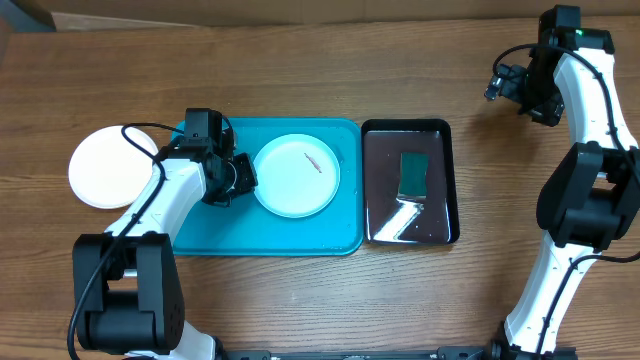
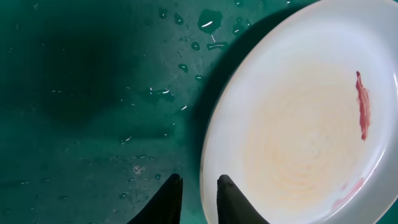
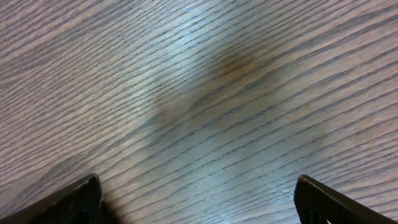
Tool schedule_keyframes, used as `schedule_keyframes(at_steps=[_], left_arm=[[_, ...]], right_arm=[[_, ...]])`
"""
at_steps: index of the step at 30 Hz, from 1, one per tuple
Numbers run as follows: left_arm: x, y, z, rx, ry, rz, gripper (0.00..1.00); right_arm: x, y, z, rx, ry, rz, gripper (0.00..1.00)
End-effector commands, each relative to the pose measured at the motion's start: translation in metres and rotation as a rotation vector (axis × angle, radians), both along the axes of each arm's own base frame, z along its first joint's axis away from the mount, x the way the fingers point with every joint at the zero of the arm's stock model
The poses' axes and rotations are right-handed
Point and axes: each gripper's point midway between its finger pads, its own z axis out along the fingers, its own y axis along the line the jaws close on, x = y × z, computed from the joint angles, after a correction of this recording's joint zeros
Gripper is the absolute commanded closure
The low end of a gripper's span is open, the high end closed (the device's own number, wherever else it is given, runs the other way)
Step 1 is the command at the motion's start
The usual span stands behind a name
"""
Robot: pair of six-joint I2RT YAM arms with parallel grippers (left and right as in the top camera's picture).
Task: Clean dirty plates on tray and stack at the side
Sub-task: 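Grip the lower white plate rim and slide it to tray center, then lower the right gripper onto the green sponge in the black tray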
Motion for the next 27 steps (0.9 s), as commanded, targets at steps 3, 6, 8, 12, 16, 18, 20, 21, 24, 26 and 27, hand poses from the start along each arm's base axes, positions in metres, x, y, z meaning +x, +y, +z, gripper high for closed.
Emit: schedule_keyframes(at_steps=[3,6,8,12,16,18,20,21,24,26,27], left_arm=[[-0.002,0.001,-0.008,0.020,0.009,0.001,0.81],[-0.003,0.000,-0.011,0.015,0.002,0.003,0.82],[-0.005,-0.001,-0.015,0.013,0.005,0.010,0.82],[-0.012,-0.004,-0.023,0.012,0.018,0.004,0.81],[-0.013,-0.006,-0.025,0.010,0.011,-0.001,0.82],[-0.011,-0.007,-0.024,0.004,0.005,-0.003,0.83],[-0.011,-0.007,-0.024,0.004,0.005,-0.003,0.84],[-0.011,-0.007,-0.024,0.004,0.005,-0.003,0.85],[-0.011,-0.007,-0.025,0.004,0.005,-0.002,0.88],[-0.011,-0.007,-0.025,0.004,0.005,-0.002,0.90],[-0.012,-0.007,-0.025,0.004,0.006,-0.002,0.91]], right_arm=[[0.006,-0.005,0.024,-0.016,-0.059,-0.012,0.00],[0.006,-0.005,0.024,-0.016,-0.059,-0.012,0.00],[0.006,-0.005,0.024,-0.016,-0.059,-0.012,0.00],[0.006,-0.005,0.024,-0.016,-0.059,-0.012,0.00],[0.007,-0.006,0.024,-0.016,-0.067,-0.012,0.00],[0.015,-0.007,0.027,-0.022,-0.100,-0.012,0.00],[0.026,-0.009,0.030,-0.030,-0.147,-0.012,0.00],[0.030,-0.010,0.031,-0.033,-0.164,-0.012,0.00],[0.040,-0.012,0.035,-0.041,-0.205,-0.012,0.00],[0.043,-0.010,0.036,-0.030,-0.219,-0.008,0.00],[0.043,-0.006,0.037,-0.008,-0.223,-0.001,0.00]])
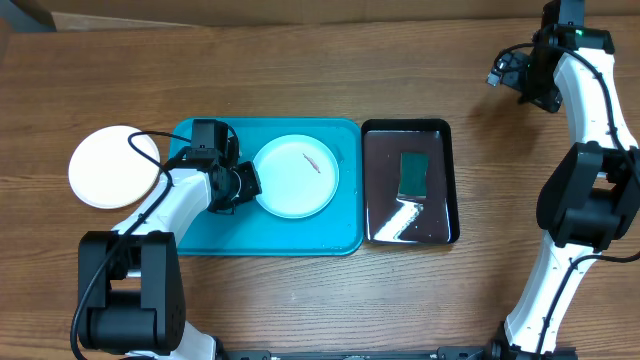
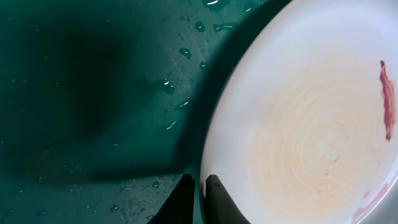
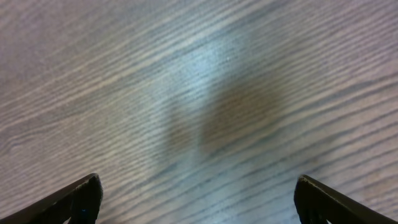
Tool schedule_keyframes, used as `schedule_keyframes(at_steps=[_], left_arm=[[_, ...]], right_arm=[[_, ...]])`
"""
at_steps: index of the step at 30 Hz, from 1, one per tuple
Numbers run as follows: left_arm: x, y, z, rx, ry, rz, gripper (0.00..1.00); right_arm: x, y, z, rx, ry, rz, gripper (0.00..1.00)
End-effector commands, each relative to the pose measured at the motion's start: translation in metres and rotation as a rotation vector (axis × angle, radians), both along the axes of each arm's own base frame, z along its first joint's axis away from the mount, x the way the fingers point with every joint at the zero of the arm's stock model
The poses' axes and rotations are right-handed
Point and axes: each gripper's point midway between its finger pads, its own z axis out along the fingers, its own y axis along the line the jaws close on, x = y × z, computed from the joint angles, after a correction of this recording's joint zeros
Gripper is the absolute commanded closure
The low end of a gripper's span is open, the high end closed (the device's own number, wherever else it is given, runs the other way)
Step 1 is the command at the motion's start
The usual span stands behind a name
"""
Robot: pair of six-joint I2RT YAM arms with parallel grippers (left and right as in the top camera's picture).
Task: Clean dirty plates on tray and stack at the side
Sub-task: 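Lower the right gripper onto the green sponge in the black tray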
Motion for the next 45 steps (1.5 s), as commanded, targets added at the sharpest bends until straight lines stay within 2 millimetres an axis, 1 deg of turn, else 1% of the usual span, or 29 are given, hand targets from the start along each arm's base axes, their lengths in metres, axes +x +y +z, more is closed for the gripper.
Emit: schedule_keyframes(at_steps=[1,2,3,5,6,7,9,10,12,13,14,17,19,21,24,28,33,37,41,42,45], left_arm=[[-0.005,-0.002,-0.006,-0.001,0.022,0.008,0.91],[-0.005,-0.002,-0.006,-0.001,0.022,0.008,0.92],[-0.005,-0.002,-0.006,-0.001,0.022,0.008,0.92],[-0.005,-0.002,-0.006,-0.001,0.022,0.008,0.92],[-0.005,-0.002,-0.006,-0.001,0.022,0.008,0.93],[-0.005,-0.002,-0.006,-0.001,0.023,0.008,0.92],[-0.005,-0.002,-0.006,-0.001,0.023,0.008,0.93],[-0.005,-0.002,-0.006,-0.001,0.023,0.008,0.94],[-0.005,-0.002,-0.006,-0.001,0.023,0.008,0.96],[-0.004,-0.002,-0.006,-0.001,0.021,0.008,0.96],[-0.004,-0.002,-0.006,-0.001,0.020,0.008,0.96],[-0.004,-0.002,-0.006,-0.002,0.020,0.009,0.96],[-0.004,-0.002,-0.006,-0.002,0.020,0.009,0.96],[-0.004,-0.002,-0.006,-0.001,0.021,0.008,0.96],[-0.004,-0.002,-0.006,-0.002,0.022,0.008,0.96],[-0.005,-0.002,-0.006,-0.002,0.023,0.009,0.95],[-0.006,-0.002,-0.006,-0.001,0.027,0.008,0.95],[-0.006,-0.002,-0.006,-0.001,0.027,0.008,0.95],[-0.006,-0.002,-0.006,-0.001,0.027,0.008,0.95],[-0.006,-0.002,-0.006,-0.001,0.028,0.008,0.95],[-0.006,-0.002,-0.006,-0.001,0.028,0.008,0.95]], right_arm=[[0.006,0.006,0.026,0.047,-0.067,0.012,0.00],[0.003,0.014,0.026,0.087,-0.056,0.025,0.00],[-0.007,0.026,0.023,0.153,-0.018,0.049,0.00],[-0.006,0.034,0.025,0.162,-0.035,0.153,0.00],[-0.005,0.037,0.029,0.173,-0.049,0.184,0.06],[-0.004,0.038,0.036,0.178,-0.066,0.199,0.18],[-0.006,0.039,0.058,0.172,-0.087,0.204,0.27],[-0.008,0.039,0.070,0.169,-0.098,0.205,0.29],[-0.018,0.045,0.101,0.162,-0.120,0.218,0.30],[-0.028,0.052,0.120,0.160,-0.124,0.229,0.30],[-0.037,0.058,0.131,0.161,-0.122,0.238,0.29],[-0.064,0.076,0.155,0.153,-0.096,0.266,0.24],[-0.085,0.092,0.160,0.153,-0.047,0.294,0.23],[-0.103,0.110,0.156,0.158,0.026,0.330,0.23],[-0.121,0.133,0.143,0.120,0.124,0.380,0.23],[-0.133,0.157,0.124,0.025,0.199,0.396,0.23],[-0.147,0.178,0.099,-0.089,0.270,0.407,0.23],[-0.153,0.189,0.075,-0.109,0.304,0.408,0.23],[-0.156,0.191,0.045,-0.109,0.334,0.397,0.23],[-0.157,0.190,0.033,-0.110,0.343,0.397,0.23],[-0.159,0.190,0.012,-0.111,0.349,0.398,0.23]])
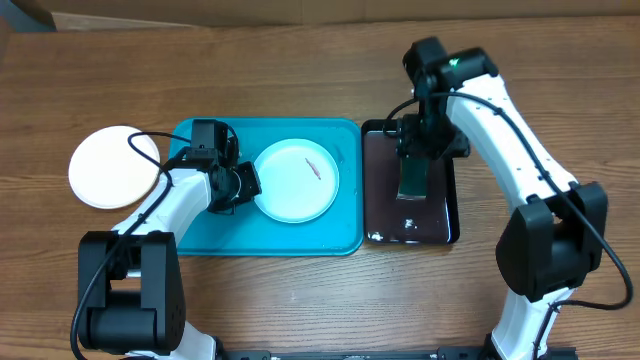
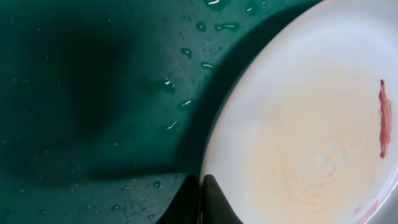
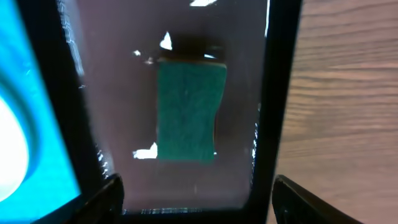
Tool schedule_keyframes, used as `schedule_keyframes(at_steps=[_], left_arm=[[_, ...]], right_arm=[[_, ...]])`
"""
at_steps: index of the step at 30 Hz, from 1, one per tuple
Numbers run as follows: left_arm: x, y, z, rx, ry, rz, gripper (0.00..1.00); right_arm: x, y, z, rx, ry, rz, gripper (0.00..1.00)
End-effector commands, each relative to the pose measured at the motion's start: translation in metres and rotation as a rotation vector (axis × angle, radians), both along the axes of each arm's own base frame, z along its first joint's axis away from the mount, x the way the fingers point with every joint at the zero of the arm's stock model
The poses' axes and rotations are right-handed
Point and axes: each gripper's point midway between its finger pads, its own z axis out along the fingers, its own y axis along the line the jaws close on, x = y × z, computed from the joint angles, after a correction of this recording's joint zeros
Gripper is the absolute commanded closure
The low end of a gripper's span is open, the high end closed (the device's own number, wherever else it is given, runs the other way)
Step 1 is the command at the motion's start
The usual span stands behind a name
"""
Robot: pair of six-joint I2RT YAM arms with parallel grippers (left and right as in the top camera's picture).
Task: Clean dirty plates on tray and stack at the side
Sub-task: 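Lower the right gripper onto the green sponge in the black tray, then grasp the sponge with the right gripper and lift it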
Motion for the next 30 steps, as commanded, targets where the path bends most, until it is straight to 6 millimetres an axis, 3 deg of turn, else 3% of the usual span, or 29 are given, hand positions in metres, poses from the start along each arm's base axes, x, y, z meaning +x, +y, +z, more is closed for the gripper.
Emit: schedule_keyframes(at_steps=[1,8,12,22,30], left_arm=[[-0.005,-0.002,-0.006,-0.001,0.026,0.008,0.95],[-0.006,-0.002,-0.006,-0.001,0.026,0.008,0.95],[-0.006,-0.002,-0.006,-0.001,0.026,0.008,0.95],[-0.007,-0.002,-0.007,0.000,0.033,0.008,0.95],[-0.007,-0.002,-0.007,0.000,0.033,0.008,0.95]], right_arm=[[-0.005,-0.006,-0.023,-0.027,0.012,-0.022,0.23],[-0.006,-0.005,-0.056,-0.012,0.002,-0.022,0.23],[-0.003,0.005,-0.068,0.043,-0.016,-0.022,0.23],[-0.006,0.004,-0.092,0.048,-0.033,-0.022,0.27],[-0.001,0.005,-0.095,0.056,-0.058,-0.021,0.43]])
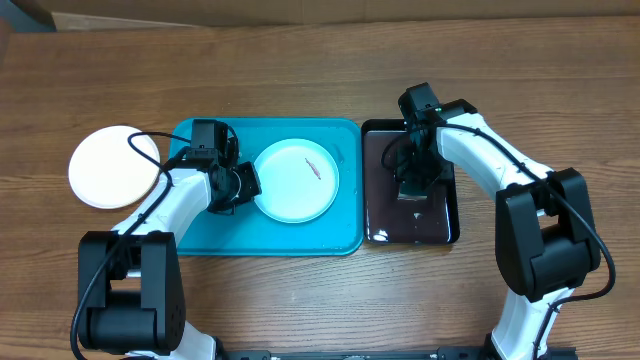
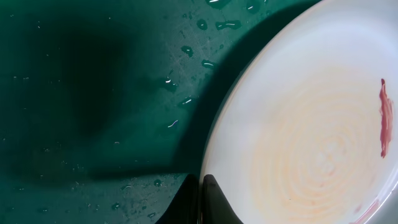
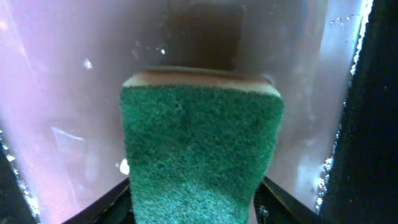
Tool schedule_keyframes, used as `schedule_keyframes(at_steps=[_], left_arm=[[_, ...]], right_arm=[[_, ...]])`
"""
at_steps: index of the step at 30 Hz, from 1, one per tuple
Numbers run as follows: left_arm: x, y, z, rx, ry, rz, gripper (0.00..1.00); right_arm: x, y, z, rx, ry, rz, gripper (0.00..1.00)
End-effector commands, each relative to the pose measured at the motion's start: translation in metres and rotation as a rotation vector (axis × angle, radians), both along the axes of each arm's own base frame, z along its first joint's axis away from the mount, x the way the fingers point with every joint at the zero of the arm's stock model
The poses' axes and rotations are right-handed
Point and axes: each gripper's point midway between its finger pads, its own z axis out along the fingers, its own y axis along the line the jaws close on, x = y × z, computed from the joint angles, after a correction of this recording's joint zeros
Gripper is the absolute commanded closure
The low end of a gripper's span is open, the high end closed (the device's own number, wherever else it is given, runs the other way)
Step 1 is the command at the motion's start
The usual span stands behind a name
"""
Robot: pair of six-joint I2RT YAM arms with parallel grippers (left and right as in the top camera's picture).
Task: Clean dirty plates on tray and stack at the side
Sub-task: 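Grasp the sponge with the right gripper and lift it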
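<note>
The dirty white plate (image 1: 295, 180) lies on the teal tray (image 1: 200, 235), with a red smear (image 2: 384, 118) near its right side. My left gripper (image 2: 200, 186) is shut on the plate's left rim, its place in the overhead view being (image 1: 243, 184). In the black tray (image 1: 375, 215) lies the green sponge (image 3: 202, 143). My right gripper (image 3: 198, 202) is down on it, a finger pressed into each side; from overhead that gripper (image 1: 410, 180) covers most of the sponge.
A clean white plate (image 1: 105, 165) sits on the wooden table left of the teal tray. The black tray holds shallow water (image 3: 62, 93) and has a raised black rim (image 3: 373, 124). Water drops dot the teal tray (image 2: 93, 93).
My right gripper has dropped from above the black tray onto the sponge, and its fingers now squeeze the sponge's sides. The left gripper and plate have not moved.
My left gripper stood open at the plate's left rim, then narrowed, then was shut on the rim. My right gripper was open over bare table at the far right, then above the black tray, and now grips the sponge.
</note>
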Motion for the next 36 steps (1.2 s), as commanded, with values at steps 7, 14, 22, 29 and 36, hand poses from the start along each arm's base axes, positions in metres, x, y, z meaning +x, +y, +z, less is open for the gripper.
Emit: schedule_keyframes(at_steps=[7,14,22,29,36], left_arm=[[-0.006,-0.002,-0.006,-0.001,0.028,0.008,0.95],[-0.003,-0.001,-0.006,0.003,0.017,0.009,0.92],[0.000,-0.001,-0.005,0.002,0.002,0.009,0.85],[0.000,-0.001,-0.005,0.002,0.002,0.008,0.86],[0.000,0.000,-0.005,0.009,0.001,0.011,0.89]], right_arm=[[0.008,0.001,0.001,0.010,-0.034,-0.008,0.46],[0.007,0.002,0.001,0.015,-0.029,-0.008,0.80],[0.014,0.004,0.015,0.022,-0.054,0.011,0.96],[0.020,0.009,0.069,0.046,-0.150,0.042,0.96],[0.012,0.009,0.092,0.055,-0.179,0.050,0.96]])
